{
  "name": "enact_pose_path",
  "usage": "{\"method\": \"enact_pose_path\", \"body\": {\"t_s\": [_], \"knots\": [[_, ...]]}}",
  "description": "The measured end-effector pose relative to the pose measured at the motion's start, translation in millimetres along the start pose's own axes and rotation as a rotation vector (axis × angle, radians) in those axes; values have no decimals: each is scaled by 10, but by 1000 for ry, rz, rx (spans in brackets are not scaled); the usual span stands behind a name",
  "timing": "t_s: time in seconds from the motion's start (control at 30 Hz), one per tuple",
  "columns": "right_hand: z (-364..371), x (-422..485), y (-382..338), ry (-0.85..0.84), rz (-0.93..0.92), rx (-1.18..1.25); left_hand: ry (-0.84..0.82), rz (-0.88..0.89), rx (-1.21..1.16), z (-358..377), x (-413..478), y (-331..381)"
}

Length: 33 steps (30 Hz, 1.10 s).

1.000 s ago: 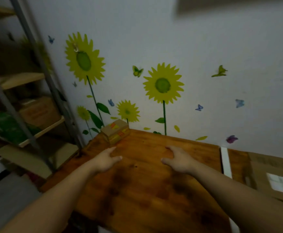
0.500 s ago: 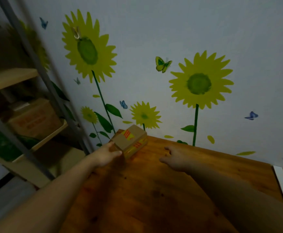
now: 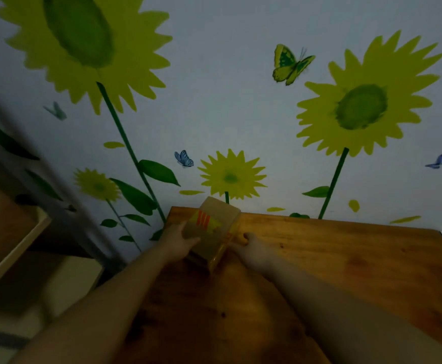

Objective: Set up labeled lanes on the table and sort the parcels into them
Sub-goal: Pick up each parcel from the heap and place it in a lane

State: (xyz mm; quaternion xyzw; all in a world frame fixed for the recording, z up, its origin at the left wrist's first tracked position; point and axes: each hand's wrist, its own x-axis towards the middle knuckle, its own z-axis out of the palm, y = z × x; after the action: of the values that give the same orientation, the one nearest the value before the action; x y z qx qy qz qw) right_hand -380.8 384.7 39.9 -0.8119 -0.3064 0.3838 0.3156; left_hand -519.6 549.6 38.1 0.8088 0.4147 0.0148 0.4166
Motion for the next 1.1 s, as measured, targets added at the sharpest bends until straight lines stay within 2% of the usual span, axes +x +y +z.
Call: {"method": "enact_pose_path", "body": {"t_s": [0.13, 0.2, 0.37, 0.47, 0.57, 0.63, 0.77, 0.83, 0.9, 1.0, 1.1], "knots": [[251, 168, -26, -54, 44, 32, -10, -49, 73, 56, 391, -229], [261, 257, -48, -59, 73, 44, -60, -91, 27, 77, 535, -291], [271, 356, -28, -42, 174, 122, -347, -198, -221, 194, 584, -249], [197, 306, 87, 20, 196, 138, -465, -166, -176, 362, 464, -85], [13, 163, 232, 101, 150, 143, -401, -74, -120, 481, 362, 99], [-153, 30, 304, 182, 133, 235, -338, -18, -154, 558, 275, 246], [-582, -316, 323, 359, 126, 437, -199, -19, -424, 636, -90, 752], [-804, -510, 324, 348, 103, 575, -198, -45, -586, 687, -266, 1052], [-1015, -720, 344, 319, 87, 651, -175, -43, -639, 741, -474, 1333], [-1294, -1055, 489, 332, 71, 587, -122, 29, -546, 907, -791, 1653], [-1554, -1400, 705, 364, -9, 525, -67, 33, -617, 1134, -1044, 1904]]}}
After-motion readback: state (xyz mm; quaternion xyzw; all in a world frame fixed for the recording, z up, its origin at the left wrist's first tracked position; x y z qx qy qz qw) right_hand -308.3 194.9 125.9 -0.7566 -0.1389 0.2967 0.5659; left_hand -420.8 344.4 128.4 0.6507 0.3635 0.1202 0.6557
